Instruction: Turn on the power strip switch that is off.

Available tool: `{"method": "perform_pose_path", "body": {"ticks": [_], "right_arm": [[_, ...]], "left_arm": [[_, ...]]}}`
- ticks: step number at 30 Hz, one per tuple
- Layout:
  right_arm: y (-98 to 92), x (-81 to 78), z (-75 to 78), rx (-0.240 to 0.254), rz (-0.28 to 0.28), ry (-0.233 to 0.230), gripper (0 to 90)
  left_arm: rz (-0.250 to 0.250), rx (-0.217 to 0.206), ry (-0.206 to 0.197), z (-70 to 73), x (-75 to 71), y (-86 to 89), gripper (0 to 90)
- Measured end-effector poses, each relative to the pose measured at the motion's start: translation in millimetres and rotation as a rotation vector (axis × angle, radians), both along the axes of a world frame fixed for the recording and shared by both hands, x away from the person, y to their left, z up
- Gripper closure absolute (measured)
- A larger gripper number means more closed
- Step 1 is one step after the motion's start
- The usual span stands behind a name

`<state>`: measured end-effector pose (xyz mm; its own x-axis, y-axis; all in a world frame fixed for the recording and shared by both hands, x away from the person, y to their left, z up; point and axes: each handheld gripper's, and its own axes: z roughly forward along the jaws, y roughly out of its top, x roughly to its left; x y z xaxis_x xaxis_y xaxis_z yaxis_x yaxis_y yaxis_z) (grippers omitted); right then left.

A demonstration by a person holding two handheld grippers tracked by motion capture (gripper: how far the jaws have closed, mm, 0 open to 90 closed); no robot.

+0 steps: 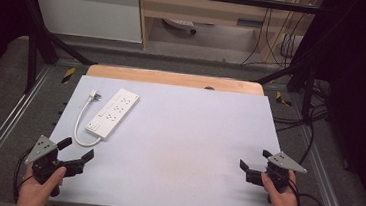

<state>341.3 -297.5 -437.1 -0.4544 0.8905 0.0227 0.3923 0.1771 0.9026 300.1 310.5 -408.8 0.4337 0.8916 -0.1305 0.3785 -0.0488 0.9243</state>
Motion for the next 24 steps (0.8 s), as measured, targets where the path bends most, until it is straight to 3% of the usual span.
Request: {"method": "perform_pose_path", "body": {"ticks": [7, 12, 15, 24], "right_arm": [[4.3, -1.0, -0.1, -0.032, 0.013, -0.004, 4.6], [3.9, -0.3, 0.0, -0.024, 0.001, 0.0, 4.5], [4.0, -1.2, 0.7, 0.029, -0.006, 0.01, 4.0], [7.7, -2.7, 0.9, 0.007, 0.006, 0.01, 3.7]], "left_arm": [[-0.012, 0.013, 0.0, 0.8, -0.6, -2.7, 7.1], [-0.015, 0.013, -0.004, 0.8, -0.6, -2.7, 7.2], [-0.019, 0.012, -0.011, 1.5, -0.9, -4.2, 7.6], [-0.037, 0.012, -0.021, 2.8, -1.6, -9.5, 7.6]]}}
